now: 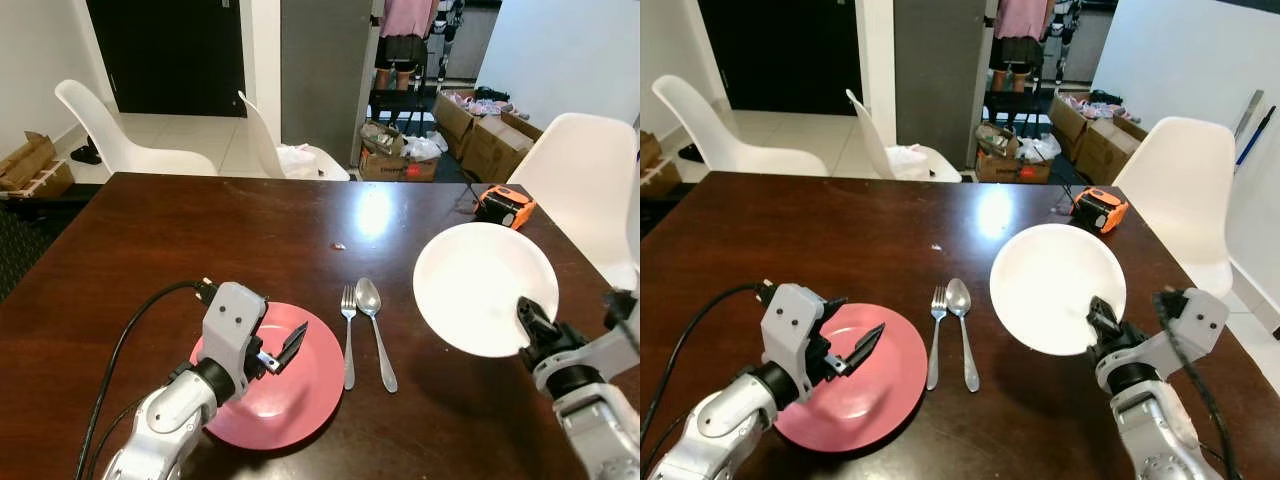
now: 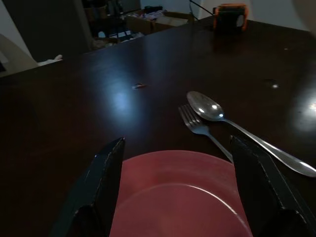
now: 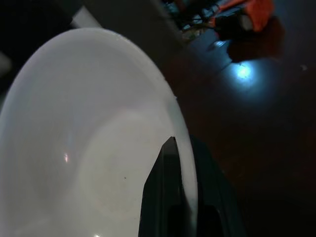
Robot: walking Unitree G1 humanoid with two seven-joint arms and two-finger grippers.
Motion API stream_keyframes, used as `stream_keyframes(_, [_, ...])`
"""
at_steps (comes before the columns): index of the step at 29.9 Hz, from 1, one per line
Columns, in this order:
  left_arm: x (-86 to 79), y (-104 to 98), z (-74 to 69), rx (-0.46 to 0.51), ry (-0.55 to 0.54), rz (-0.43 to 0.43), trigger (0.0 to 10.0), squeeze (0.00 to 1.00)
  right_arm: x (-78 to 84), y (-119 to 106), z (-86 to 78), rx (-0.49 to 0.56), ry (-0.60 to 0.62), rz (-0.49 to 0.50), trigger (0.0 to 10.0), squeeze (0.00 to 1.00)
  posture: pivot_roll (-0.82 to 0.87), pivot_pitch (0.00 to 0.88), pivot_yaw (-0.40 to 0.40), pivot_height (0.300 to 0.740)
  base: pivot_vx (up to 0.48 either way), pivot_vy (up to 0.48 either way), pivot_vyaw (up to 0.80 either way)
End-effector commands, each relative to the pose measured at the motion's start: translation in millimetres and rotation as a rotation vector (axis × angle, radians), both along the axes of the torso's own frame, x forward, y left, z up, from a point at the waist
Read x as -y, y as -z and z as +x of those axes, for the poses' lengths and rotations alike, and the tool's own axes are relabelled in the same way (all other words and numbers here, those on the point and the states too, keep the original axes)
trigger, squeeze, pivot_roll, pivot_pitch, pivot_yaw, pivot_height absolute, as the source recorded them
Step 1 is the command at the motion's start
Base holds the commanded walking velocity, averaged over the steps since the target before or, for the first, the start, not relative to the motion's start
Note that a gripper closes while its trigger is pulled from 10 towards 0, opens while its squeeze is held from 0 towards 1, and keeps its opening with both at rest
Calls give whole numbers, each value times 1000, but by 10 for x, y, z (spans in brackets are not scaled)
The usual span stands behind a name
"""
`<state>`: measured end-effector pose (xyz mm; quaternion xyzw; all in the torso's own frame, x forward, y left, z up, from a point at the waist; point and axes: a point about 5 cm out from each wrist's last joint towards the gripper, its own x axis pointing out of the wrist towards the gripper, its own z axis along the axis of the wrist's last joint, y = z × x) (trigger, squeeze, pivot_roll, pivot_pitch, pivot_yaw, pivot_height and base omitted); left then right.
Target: Setting the table
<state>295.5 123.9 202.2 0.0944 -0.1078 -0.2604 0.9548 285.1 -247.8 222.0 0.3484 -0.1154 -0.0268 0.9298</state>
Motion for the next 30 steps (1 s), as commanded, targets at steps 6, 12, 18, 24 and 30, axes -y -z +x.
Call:
stream_keyframes(6, [-66,60,-3,-25,-8,19,10000,0,108,239,76,-292,143,151,10000,0,-25,154,79,740,0,0,0])
stream_keyframes(12, [-57,79,-14,-28,-3,23,10000,0,-57,129,124,-391,98,240,10000,0,-37,164,67,740,0,0,0])
stream_keyframes(18, [-40,94,-26,-34,-1,19,10000,0,-269,176,154,-463,15,265,10000,0,-34,171,58,740,0,0,0])
stream_keyframes(24, [-47,92,-34,-33,-6,19,10000,0,-398,389,118,-569,-3,253,10000,0,-20,178,55,740,0,0,0])
stream_keyframes(30, [-59,102,-49,-38,-11,20,10000,0,-440,538,77,-638,-3,251,10000,0,-15,183,57,740,0,0,0])
